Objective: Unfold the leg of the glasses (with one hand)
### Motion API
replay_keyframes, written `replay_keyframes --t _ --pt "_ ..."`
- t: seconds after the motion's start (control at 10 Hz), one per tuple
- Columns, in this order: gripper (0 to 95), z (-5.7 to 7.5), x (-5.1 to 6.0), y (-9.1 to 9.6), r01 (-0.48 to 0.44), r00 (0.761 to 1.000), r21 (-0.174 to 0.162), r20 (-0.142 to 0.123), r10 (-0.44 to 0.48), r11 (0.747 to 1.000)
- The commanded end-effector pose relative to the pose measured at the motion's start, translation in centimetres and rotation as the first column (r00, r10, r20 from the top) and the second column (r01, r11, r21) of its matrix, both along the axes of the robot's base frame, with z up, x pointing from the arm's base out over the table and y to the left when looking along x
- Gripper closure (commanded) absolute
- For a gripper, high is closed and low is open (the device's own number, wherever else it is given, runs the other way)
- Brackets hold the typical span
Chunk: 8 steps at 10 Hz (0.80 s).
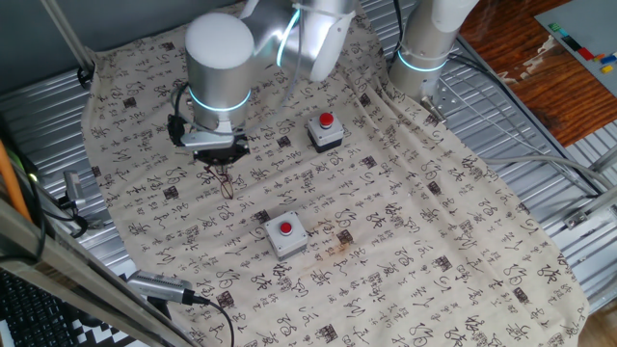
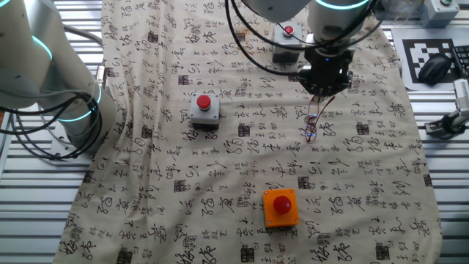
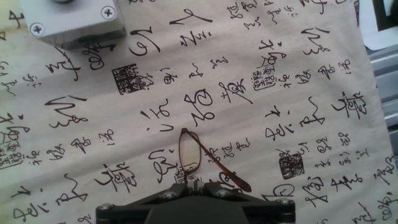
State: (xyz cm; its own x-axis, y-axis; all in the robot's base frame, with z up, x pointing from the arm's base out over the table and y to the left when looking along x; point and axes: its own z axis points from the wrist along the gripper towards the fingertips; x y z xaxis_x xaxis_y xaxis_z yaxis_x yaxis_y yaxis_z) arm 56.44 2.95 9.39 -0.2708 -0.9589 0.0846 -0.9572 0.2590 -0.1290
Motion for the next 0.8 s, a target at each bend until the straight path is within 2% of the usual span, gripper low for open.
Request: replay_keyframes --t 0.1,0.3,0.8 --pt "95.0 0.12 0.03 -0.22 -0.011 1.000 -0.004 0.004 0.011 1.000" --pt "95.0 0.09 0.38 -0.38 -0.006 1.000 0.010 0.006 0.006 1.000" --pt "95.0 -0.14 0.84 0.13 -0.007 1.000 0.023 0.009 0.006 1.000"
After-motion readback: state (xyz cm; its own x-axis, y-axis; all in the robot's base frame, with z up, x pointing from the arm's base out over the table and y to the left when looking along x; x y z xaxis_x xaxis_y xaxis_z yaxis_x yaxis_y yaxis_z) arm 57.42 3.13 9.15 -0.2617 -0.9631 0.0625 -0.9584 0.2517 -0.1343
